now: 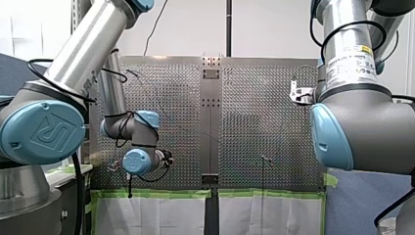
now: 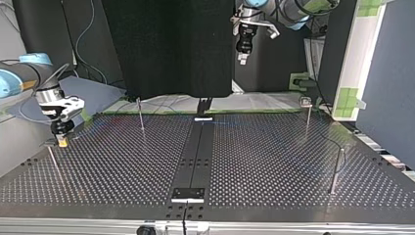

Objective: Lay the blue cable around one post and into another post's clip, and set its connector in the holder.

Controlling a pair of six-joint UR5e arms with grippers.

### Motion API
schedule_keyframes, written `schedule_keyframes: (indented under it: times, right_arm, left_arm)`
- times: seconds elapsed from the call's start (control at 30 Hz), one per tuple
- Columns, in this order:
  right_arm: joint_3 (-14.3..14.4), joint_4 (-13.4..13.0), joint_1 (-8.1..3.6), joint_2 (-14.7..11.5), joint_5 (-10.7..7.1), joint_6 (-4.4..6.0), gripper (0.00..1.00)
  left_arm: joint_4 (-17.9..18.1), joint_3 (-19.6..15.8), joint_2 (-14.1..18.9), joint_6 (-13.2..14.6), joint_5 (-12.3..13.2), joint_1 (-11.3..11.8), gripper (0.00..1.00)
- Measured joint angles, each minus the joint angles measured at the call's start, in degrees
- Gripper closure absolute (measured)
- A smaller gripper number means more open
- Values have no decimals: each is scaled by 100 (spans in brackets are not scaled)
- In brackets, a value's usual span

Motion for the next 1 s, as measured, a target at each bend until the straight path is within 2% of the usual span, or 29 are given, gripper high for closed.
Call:
schedule_keyframes:
  times: [0.23, 0.33, 0.53, 0.63, 0.67, 0.73, 0.8, 1.0]
  right_arm:
    - [2, 70, 17, -2, 38, -38, 89]
    - [3, 186, 3, -7, 136, -123, 89]
    - [41, 444, -18, -95, 391, -358, 89]
    - [89, 504, -30, -168, 521, -410, 89]
    - [99, 514, -33, -183, 554, -418, 92]
    - [116, 513, -38, -204, 588, -416, 92]
    - [160, 468, -55, -246, 614, -367, 92]
    - [264, 236, -125, -278, 603, -125, 92]
  left_arm:
    - [-4, 0, 0, 1, 0, 5, 1]
    - [-16, 0, 0, 1, 0, 7, 1]
    - [-25, 0, 0, 1, 0, 9, 1]
    - [-26, 0, 0, 1, 0, 9, 1]
    - [-26, 0, 0, 1, 0, 9, 1]
    - [-26, 0, 0, 1, 0, 9, 1]
    - [-26, 0, 0, 0, -1, 9, 1]
    - [-27, 0, 0, 0, -1, 9, 1]
